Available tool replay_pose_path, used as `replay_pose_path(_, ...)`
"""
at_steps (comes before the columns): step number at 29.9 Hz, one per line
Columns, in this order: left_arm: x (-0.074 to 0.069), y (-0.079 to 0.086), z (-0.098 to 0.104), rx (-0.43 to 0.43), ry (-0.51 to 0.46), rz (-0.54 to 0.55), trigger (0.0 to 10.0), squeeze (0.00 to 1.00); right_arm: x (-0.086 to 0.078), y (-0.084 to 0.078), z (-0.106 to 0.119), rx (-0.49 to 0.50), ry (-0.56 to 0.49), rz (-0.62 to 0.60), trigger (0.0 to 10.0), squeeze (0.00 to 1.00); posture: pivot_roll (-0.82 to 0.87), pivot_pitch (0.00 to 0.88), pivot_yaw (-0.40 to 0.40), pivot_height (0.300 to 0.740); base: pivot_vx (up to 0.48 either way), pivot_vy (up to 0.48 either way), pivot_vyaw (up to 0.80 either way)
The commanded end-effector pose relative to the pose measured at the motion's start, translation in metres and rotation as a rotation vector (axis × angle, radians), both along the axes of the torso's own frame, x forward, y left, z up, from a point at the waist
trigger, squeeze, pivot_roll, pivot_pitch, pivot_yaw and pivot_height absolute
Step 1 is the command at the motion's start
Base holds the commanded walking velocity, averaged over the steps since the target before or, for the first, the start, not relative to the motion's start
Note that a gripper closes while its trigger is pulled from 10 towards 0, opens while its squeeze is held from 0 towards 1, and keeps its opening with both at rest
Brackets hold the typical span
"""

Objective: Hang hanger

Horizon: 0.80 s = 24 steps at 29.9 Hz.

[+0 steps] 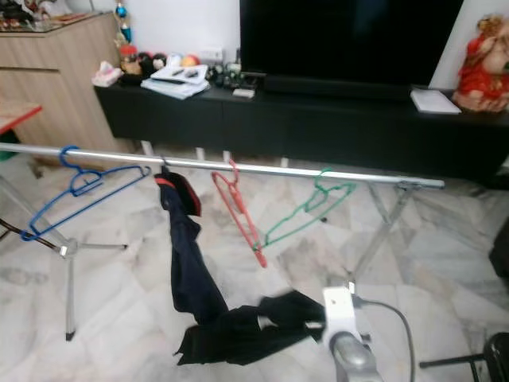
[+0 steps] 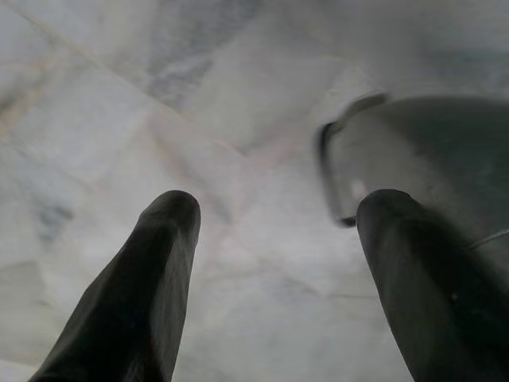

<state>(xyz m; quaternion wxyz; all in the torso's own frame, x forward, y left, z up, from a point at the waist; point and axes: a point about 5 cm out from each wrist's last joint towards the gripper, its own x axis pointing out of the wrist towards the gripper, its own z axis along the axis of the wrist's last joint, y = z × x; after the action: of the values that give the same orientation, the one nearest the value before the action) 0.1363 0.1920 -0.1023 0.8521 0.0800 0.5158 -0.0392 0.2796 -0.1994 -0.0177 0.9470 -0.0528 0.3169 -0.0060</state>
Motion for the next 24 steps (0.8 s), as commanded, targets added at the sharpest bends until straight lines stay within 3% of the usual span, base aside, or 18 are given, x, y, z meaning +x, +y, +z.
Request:
replay_pose_path(1,-0.003,-0.002,-0.001,-0.013,0.008,-0.004,10.0,0.0,0.012,0.009,0.009,0.018,-0.035,0.007,10.0,0.0,0.01,0.022,0.02,0.74,0.0,0.27,0.0)
replay_pose_path(10,-0.002,-0.002,-0.001,-0.012,0.007,-0.004,10.0,0.0,0.025,0.025,0.019,0.016,-0.046,0.027,10.0,0.0,0.01,0.02,0.022,0.74,0.0,0.27,0.0)
replay_pose_path(13,-0.002,-0.002,-0.001,-0.013,0.007,-0.004,10.0,0.0,0.036,0.027,0.03,0.015,-0.062,0.029,10.0,0.0,0.01,0.019,0.022,0.74,0.0,0.27,0.0)
replay_pose_path(24,-0.002,-0.002,-0.001,-0.017,0.006,0.002,10.0,0.0,0.033,0.023,0.026,0.017,-0.061,0.021,10.0,0.0,0.01,0.022,0.02,0.74,0.0,0.271,0.0)
